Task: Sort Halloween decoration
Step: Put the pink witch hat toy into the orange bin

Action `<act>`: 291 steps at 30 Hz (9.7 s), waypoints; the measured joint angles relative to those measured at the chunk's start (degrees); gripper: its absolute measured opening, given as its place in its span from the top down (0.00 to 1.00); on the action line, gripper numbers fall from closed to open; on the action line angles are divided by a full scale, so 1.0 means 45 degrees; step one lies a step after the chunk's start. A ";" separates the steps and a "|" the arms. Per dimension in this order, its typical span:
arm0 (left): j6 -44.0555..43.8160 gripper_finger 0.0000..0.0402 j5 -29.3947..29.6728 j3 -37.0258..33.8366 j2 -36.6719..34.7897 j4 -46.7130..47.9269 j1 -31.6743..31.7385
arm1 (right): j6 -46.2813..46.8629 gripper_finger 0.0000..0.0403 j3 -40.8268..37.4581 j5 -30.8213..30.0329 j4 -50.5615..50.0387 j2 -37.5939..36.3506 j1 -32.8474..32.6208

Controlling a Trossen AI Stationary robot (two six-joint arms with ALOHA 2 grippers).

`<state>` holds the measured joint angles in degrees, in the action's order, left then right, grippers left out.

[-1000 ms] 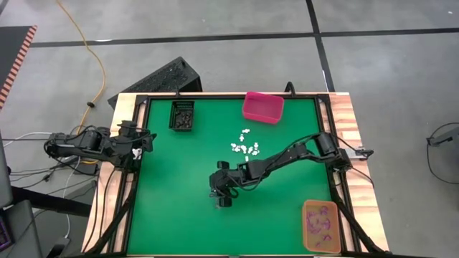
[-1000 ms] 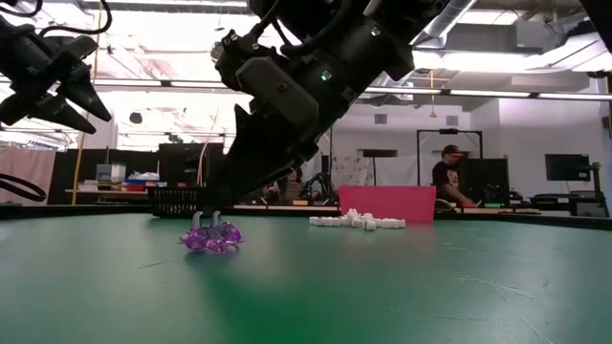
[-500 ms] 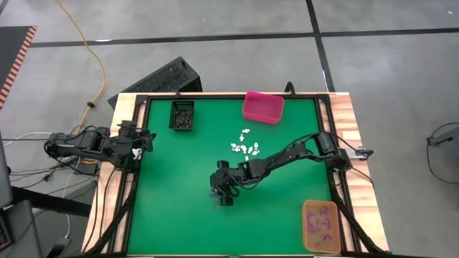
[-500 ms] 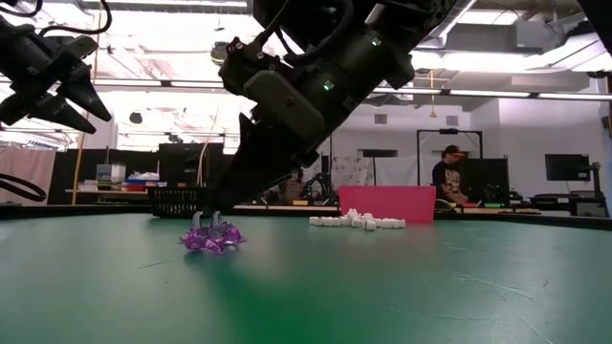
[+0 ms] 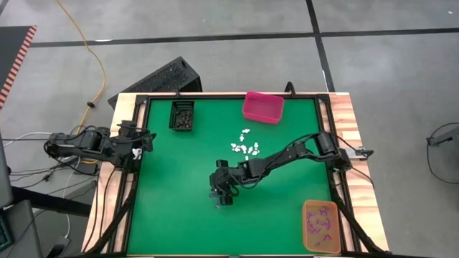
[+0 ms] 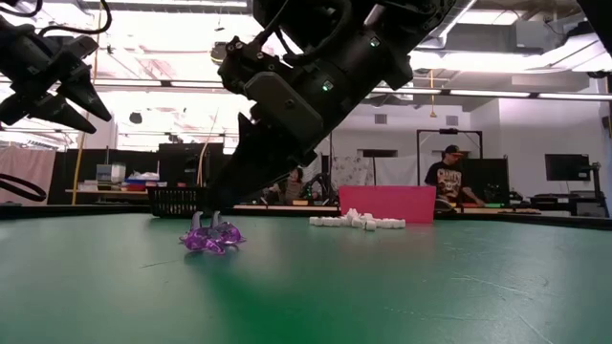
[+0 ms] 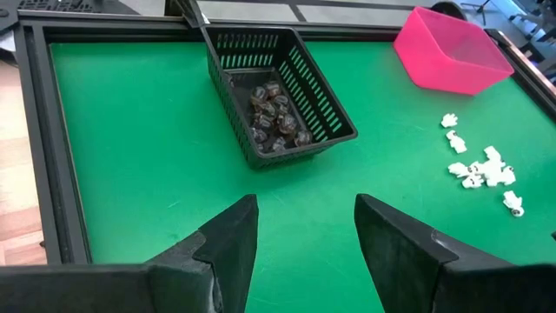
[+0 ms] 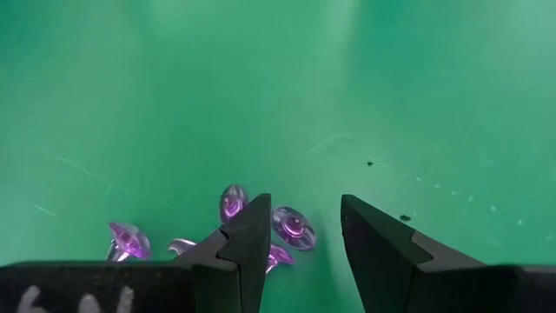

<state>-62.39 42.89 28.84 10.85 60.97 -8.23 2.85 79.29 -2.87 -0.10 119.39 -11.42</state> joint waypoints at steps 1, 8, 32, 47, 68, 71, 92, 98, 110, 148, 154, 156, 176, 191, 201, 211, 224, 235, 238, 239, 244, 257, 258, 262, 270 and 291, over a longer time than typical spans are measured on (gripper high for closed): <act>0.0000 0.55 0.0001 0.0000 0.0000 0.0004 0.0004 | -0.0008 0.58 0.0000 0.0000 0.0126 0.0095 0.0000; 0.0000 0.55 0.0000 0.0000 0.0000 0.0010 0.0005 | 0.0765 0.58 0.0131 0.0685 0.0717 0.0724 0.0058; 0.0000 0.55 -0.0034 -0.0003 0.0005 0.0010 0.0004 | 0.1369 0.93 0.0146 0.0655 0.0377 0.0633 0.0155; 0.0000 0.55 -0.0044 -0.0005 0.0005 0.0008 0.0000 | 0.1277 0.93 0.0141 0.0480 -0.2169 -0.1832 0.1016; -0.0083 0.54 -0.0046 -0.0005 0.0000 0.0005 0.0000 | 1.3352 0.93 -0.1121 0.2652 -1.4313 -0.7356 -0.5902; -0.0092 0.55 -0.0040 -0.0005 0.0000 0.0003 0.0005 | 1.5699 0.93 -0.1493 0.2696 -1.4266 -0.7600 -0.7343; -0.0092 0.55 -0.0039 -0.0005 0.0000 0.0010 0.0002 | 2.5075 0.74 -0.5795 0.1214 -1.0744 -0.9469 -1.1625; -0.0092 0.55 -0.0039 -0.0005 0.0000 0.0010 0.0003 | 2.5365 0.54 -0.5829 0.1216 -1.0813 -0.9743 -1.1892; -0.0092 0.54 -0.0044 -0.0003 0.0000 0.0010 0.0003 | 1.9045 0.51 -0.5285 -0.2866 -0.8485 -1.0137 -0.7871; -0.0097 0.54 -0.0112 -0.0004 0.0005 0.0019 0.0000 | -0.2662 0.58 0.1747 0.0269 -0.5130 -0.0408 -0.0203; -0.0063 0.55 -0.0092 -0.0005 0.0005 0.0019 0.0000 | -0.4191 0.58 0.1778 0.0710 -0.5002 -0.0427 0.0290; -0.0063 0.54 -0.0079 -0.0005 0.0002 0.0021 0.0002 | -0.4845 0.58 0.1778 0.1456 -0.4894 -0.0385 0.0352; -0.0078 0.55 0.0000 -0.0004 0.0001 0.0034 0.0000 | -0.5918 0.58 0.1773 0.2379 -0.4400 -0.0015 0.0652; -0.0087 0.54 0.0063 -0.0004 0.0000 0.0036 0.0003 | -0.6601 0.58 0.1773 0.2408 -0.4041 -0.0005 0.0777; -0.0088 0.55 0.0097 -0.0005 0.0005 0.0036 0.0002 | -0.6645 0.60 0.1778 0.2540 -0.3886 0.0223 0.0787; -0.0092 0.54 0.0102 -0.0005 0.0000 0.0039 0.0000 | -0.6538 0.63 0.1768 0.2641 -0.3961 0.0660 0.0612; -0.0092 0.55 0.0102 -0.0004 0.0005 0.0040 0.0000 | -0.5987 0.87 0.1792 0.2649 -0.4311 0.0601 0.0641; -0.0092 0.55 0.0097 -0.0005 0.0005 0.0043 0.0000 | -0.3628 0.97 0.1779 0.2663 -0.4635 0.0327 0.0774; -0.0092 0.55 0.0097 -0.0005 0.0005 0.0041 0.0000 | -0.2728 0.97 0.1753 0.2637 -0.5158 -0.0024 0.0868; -0.0092 0.54 0.0099 -0.0003 0.0000 0.0044 0.0000 | -0.2467 0.97 0.1753 0.2637 -0.5454 -0.0177 0.0913; -0.0092 0.55 0.0094 -0.0005 0.0003 0.0039 0.0003 | -0.0850 0.97 0.1763 0.2642 -0.7421 -0.1506 0.0642; -0.0092 0.55 0.0081 -0.0003 0.0001 0.0013 0.0000 | 0.7091 0.97 0.0328 0.2973 -1.3276 -0.5691 -0.3327; -0.0092 0.55 0.0073 -0.0001 0.0005 0.0015 0.0000 | 0.8084 0.97 -0.0022 0.2961 -1.3262 -0.6079 -0.3793; -0.0092 0.55 -0.0010 -0.0001 0.0005 0.0010 0.0000 | 1.2118 0.96 -0.1380 0.2936 -1.3124 -0.7401 -0.5704; -0.0092 0.54 -0.0033 -0.0005 0.0000 0.0010 0.0000 | 1.8360 0.96 -0.3157 0.2468 -1.3168 -0.9024 -0.9034; -0.0092 0.55 -0.0049 -0.0005 0.0000 0.0019 0.0004 | 1.9672 0.62 -0.4153 0.0774 -1.1457 -0.9143 -0.9522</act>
<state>-62.81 42.68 28.82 10.85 61.06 -8.21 91.37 60.60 0.61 -51.66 78.25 -54.27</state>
